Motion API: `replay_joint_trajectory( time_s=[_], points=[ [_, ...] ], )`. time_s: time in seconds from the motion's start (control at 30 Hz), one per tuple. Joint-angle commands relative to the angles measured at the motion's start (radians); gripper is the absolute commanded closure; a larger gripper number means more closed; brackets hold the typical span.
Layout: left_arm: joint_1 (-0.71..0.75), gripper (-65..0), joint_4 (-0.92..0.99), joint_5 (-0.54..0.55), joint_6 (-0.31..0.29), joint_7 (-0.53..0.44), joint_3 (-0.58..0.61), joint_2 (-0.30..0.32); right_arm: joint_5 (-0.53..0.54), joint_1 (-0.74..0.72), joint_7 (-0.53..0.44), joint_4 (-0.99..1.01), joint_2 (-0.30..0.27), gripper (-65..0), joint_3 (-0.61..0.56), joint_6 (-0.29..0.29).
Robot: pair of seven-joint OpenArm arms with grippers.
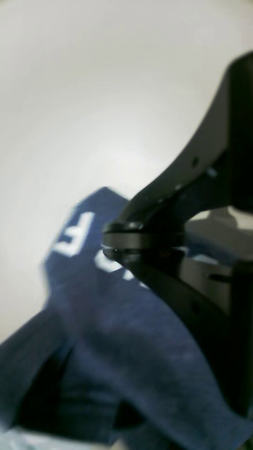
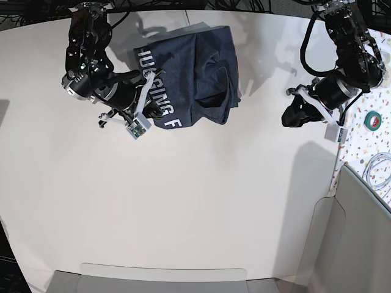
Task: Layout the t-shirt on the table in an organized manner, then fold the t-shirt properly
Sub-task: 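Move the left gripper onto the bundle and press the folded edges together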
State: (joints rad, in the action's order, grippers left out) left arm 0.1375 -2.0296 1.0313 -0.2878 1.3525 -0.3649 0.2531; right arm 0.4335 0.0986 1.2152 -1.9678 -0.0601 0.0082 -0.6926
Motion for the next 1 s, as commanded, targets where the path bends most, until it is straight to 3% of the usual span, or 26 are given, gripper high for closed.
replay_joint_trajectory(
  time_s=[0.0,0.13,0.23,0.47,0.7,0.8,0.97],
  points=[
    [-0.032,-2.4,-0.016,0.09,-0.004,-0.005,-0.003,0.01,0.018,0.003,-0.024,-0.018,-0.002,0.0,0.006,-0.006],
    [-0.068,-1.3,-0.015,0.263,-0.004,0.044,0.004,-0.008,0.018,0.043,-0.024,-0.018,-0.008,0.0,-0.001,-0.006],
    [-0.069,-1.3,-0.015,0.26,-0.004,0.044,0.068,-0.018,0.014,0.049,-0.024,-0.014,-0.02,0.0,-0.06,-0.006],
    [-0.078,-1.3,-0.013,0.258,-0.001,0.044,0.344,-0.019,0.011,0.046,-0.024,0.0,-0.034,0.0,-0.096,-0.006],
    [-0.078,-1.3,-0.003,0.258,0.0,0.044,0.479,-0.019,0.011,0.043,-0.027,0.107,-0.033,0.0,-0.096,-0.006],
    [-0.078,-1.3,-0.001,0.206,0.0,0.044,0.507,-0.019,0.012,0.045,-0.027,0.12,-0.03,0.0,-0.096,-0.006],
    [-0.08,-1.3,-0.001,0.022,0.002,0.034,0.561,-0.019,0.017,0.043,-0.027,0.117,-0.028,0.0,-0.095,-0.006]
  ],
)
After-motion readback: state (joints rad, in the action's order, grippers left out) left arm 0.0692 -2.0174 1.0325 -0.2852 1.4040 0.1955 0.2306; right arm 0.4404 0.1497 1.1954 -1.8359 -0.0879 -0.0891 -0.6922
